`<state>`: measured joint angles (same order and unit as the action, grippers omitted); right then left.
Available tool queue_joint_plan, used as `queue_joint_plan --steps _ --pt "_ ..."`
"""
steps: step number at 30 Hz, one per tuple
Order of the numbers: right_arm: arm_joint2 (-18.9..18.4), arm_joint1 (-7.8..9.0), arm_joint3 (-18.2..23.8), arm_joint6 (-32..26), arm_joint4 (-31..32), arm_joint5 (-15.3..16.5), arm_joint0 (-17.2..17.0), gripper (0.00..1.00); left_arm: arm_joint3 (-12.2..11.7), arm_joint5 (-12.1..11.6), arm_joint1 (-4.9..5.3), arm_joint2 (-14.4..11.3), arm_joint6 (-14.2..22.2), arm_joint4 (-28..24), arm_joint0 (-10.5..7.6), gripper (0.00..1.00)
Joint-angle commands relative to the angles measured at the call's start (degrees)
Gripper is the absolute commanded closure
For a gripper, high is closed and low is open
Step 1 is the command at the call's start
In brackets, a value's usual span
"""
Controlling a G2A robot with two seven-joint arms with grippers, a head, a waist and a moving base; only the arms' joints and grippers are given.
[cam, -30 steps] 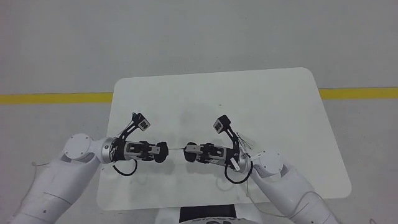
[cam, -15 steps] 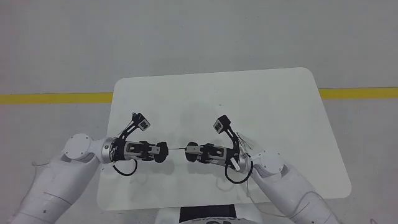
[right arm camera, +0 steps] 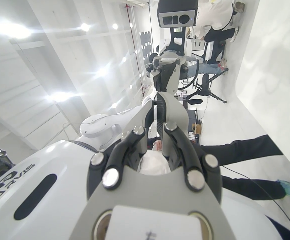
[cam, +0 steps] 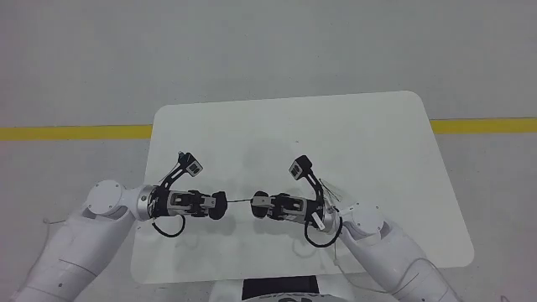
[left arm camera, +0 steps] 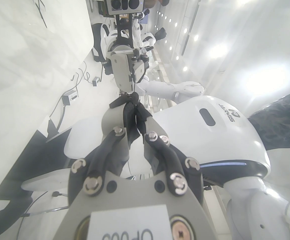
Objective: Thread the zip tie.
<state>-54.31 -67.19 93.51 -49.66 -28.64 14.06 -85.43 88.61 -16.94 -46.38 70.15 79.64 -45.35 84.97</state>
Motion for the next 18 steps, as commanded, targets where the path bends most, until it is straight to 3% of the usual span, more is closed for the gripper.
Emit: queue_joint_plan --steps 1,5,14,18 --pt "-0.07 0.04 0.10 0.01 -0.15 0.07 -0.13 1.00 0.00 0.00 0.00 0.00 0.00 0.00 0.00 0.00" --pt "0.02 0.04 0.21 0.09 -0.52 0.28 -0.24 1.00 1.02 0.54 -0.16 -0.55 -2.20 0.66 0.06 0.00" --pt "1.44 -0.40 -0.14 1.37 -1.46 1.51 0.33 1.00 1.83 -0.26 -0.26 -0.73 -1.68 0.17 0.40 0.00" --pt "1.60 -0.41 -0.37 2.36 -0.51 0.52 0.45 1.00 1.90 -0.70 -0.27 -0.71 -1.29 0.03 0.40 0.00"
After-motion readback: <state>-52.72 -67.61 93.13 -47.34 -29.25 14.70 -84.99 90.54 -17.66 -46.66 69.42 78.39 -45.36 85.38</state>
